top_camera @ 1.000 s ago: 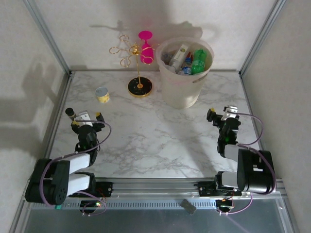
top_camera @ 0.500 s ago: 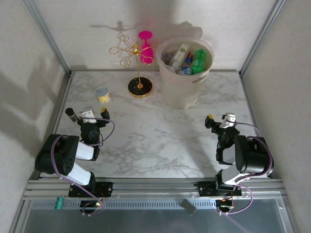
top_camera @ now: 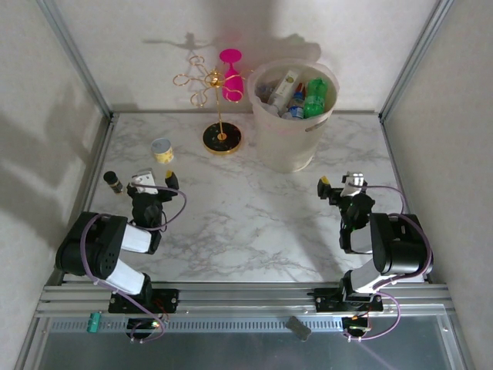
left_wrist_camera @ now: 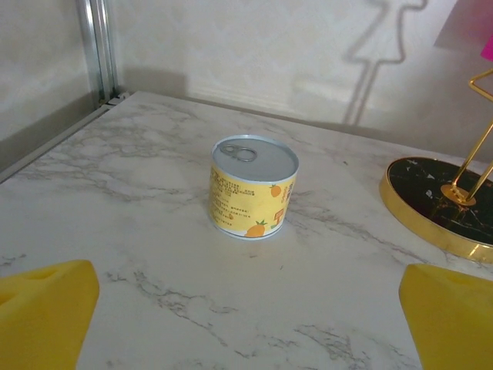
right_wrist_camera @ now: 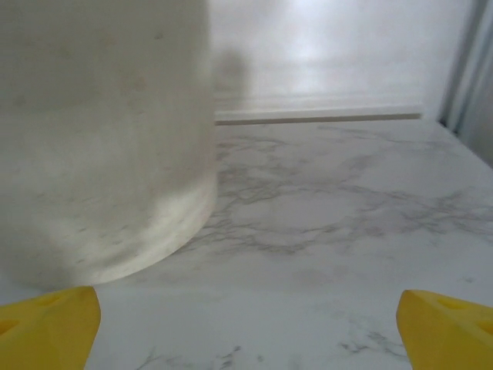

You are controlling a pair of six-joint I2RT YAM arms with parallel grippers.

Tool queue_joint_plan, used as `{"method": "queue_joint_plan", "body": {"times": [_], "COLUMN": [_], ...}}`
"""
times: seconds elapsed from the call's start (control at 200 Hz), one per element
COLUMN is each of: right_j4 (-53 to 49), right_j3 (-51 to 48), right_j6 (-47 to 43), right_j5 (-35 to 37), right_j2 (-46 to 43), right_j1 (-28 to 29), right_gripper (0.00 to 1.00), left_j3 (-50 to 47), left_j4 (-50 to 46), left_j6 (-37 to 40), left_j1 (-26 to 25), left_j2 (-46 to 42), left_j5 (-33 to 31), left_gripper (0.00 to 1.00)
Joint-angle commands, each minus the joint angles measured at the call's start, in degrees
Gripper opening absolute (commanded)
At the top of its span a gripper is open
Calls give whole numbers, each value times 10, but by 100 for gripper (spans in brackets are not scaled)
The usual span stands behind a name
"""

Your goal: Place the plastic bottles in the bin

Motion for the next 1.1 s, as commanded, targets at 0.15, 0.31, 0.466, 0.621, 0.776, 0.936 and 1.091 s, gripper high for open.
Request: {"method": "queue_joint_plan", "body": {"times": [0.15,0.31,0.466,0.621,0.776,0.936,1.091], "right_j4": [-3,-12,-14,-16,-16,-16,-17], "right_j3": [13,19,21,21,21,21,22], "right_j6": [23,13,12,11,11,11,10], "right_j5": [54,60,58,58,61,60,60], "right_j2": [2,4,5,4,4,4,5], "right_j1": [-11,-3,-4,-3,-2,-2,-2], "right_gripper": [99,99,99,99,99,99,99], "left_j3": [6,6,8,7,6,6,5], "left_j4": [-4,-3,-3,-4,-2,-2,-1], "left_j6": [2,-9,-10,-10,-10,-10,-8], "left_j1": [11,11,14,15,14,15,13], "left_j2": [2,2,3,1,2,2,2], "left_j5": [7,-18,-15,-14,-14,-14,-16], "left_gripper": [99,99,99,99,99,99,99]}}
